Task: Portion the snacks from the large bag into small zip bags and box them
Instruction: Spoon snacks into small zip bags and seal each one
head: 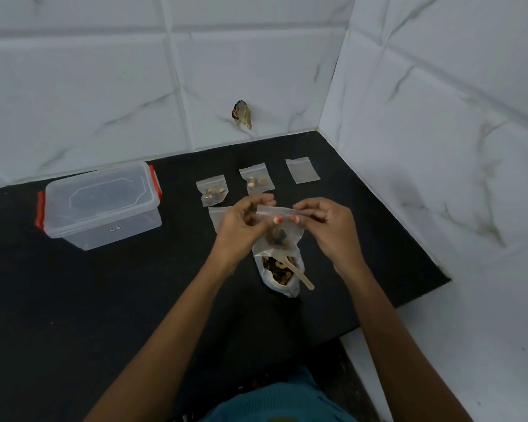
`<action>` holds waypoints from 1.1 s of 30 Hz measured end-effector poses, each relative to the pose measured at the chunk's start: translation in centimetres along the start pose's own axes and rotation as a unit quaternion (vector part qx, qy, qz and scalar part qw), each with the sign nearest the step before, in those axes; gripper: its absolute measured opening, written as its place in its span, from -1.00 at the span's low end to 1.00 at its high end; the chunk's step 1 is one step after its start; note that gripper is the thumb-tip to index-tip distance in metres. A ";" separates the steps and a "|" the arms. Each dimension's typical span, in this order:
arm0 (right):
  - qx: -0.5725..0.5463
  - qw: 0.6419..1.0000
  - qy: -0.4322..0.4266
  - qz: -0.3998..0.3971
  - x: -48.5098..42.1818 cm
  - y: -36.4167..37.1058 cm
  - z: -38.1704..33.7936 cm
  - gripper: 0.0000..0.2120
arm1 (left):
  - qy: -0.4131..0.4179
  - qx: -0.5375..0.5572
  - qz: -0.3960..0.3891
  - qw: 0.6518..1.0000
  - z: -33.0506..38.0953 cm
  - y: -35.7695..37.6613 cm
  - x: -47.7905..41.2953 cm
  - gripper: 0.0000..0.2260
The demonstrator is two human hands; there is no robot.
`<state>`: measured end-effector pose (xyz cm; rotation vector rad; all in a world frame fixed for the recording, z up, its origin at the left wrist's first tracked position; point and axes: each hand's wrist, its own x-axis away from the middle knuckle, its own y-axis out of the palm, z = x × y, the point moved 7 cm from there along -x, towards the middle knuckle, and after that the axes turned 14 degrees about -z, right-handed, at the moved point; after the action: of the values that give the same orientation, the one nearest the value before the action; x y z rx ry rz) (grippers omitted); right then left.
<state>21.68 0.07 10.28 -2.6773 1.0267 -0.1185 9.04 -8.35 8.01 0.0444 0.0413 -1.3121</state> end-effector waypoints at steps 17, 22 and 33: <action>-0.043 0.997 0.023 0.052 -0.5 0.3 0.9 -0.96 | 0.026 0.025 0.001 0.999 0.9 0.3 -0.3 -0.80; -0.049 0.997 0.005 0.055 -0.6 0.7 0.8 -0.95 | 0.041 0.007 -0.020 0.999 1.5 0.4 -0.4 -0.80; -0.134 0.991 0.017 0.010 -0.4 1.8 0.7 -0.88 | 0.013 0.002 0.035 0.999 0.6 -0.5 -0.5 -0.96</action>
<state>20.33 -0.75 9.10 -2.9127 1.1529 -0.0238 8.47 -8.02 8.64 0.0651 0.0585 -1.2426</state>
